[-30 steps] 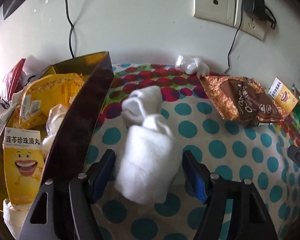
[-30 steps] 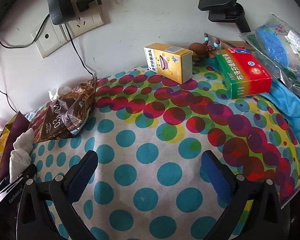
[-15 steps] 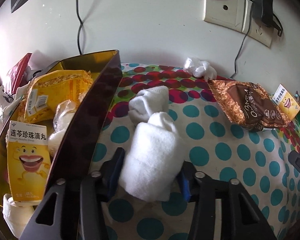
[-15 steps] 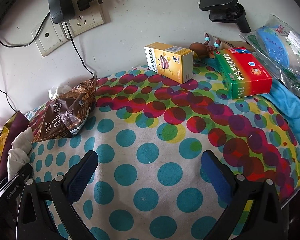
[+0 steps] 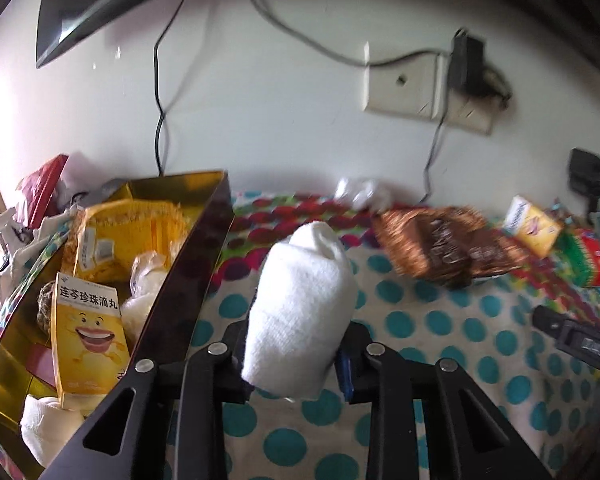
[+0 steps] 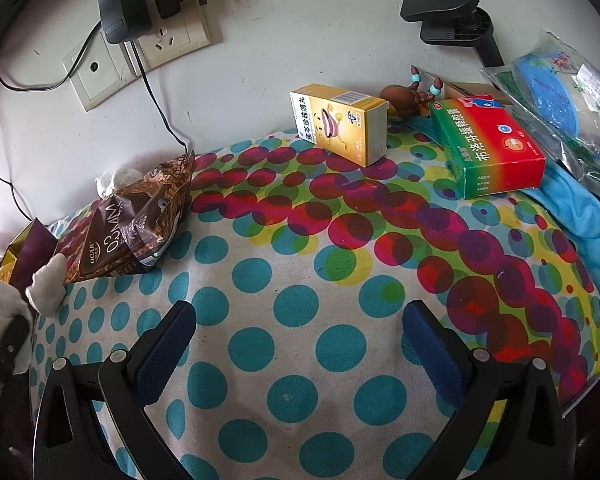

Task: Organize objects
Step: 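Carry the white towel into the gold tin and open the left gripper, then grasp the clear plastic bag by the wall with the right gripper, then carry the plastic bag over the gold tin and release it with the right gripper, then reach the left gripper to the white knit sock and grasp it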

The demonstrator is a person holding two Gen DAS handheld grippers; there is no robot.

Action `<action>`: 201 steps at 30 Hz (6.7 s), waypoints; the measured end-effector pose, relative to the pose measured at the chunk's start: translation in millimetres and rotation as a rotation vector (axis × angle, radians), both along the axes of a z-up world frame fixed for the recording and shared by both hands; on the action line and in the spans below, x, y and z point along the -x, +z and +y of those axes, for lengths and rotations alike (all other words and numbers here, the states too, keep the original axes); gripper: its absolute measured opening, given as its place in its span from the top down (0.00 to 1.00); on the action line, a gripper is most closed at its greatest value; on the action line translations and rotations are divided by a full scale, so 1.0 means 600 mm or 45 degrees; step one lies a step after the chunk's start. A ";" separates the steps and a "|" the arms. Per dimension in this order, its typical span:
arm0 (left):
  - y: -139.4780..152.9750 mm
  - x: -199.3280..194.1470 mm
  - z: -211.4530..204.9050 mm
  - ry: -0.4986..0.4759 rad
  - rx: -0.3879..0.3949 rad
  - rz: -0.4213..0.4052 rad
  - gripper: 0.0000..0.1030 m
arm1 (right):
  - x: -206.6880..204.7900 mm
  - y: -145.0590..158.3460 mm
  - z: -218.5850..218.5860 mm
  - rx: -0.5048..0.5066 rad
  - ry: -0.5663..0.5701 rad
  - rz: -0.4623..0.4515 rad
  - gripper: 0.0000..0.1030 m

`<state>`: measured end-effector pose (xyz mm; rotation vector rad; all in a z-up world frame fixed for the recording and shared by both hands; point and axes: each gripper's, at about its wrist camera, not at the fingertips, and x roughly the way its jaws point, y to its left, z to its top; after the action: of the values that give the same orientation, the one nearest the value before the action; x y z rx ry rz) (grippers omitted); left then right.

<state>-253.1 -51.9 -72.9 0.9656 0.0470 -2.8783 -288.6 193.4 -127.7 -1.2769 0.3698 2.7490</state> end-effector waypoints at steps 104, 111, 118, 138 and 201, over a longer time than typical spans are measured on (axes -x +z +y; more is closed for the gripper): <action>0.085 -0.416 -0.205 0.087 -0.123 0.459 0.31 | -0.013 -0.005 0.003 -0.062 0.017 -0.036 0.00; 0.050 -0.414 -0.169 0.020 -0.021 0.344 0.31 | -0.019 0.058 -0.071 -0.125 0.068 0.106 0.00; 0.037 -0.399 -0.195 0.076 -0.062 0.279 0.31 | 0.112 0.108 -0.242 -0.164 0.354 0.093 0.00; 0.028 -0.390 -0.234 0.090 -0.202 0.224 0.31 | 0.280 0.012 -0.328 -0.238 0.148 -0.137 0.18; 0.040 -0.392 -0.242 0.213 -0.156 0.224 0.31 | 0.005 0.184 -0.477 -0.283 0.721 0.198 0.04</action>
<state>-17.7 -197.2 -48.6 0.6861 0.3062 -2.8225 -291.4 -92.7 -17.2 -1.2656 -0.3410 3.2318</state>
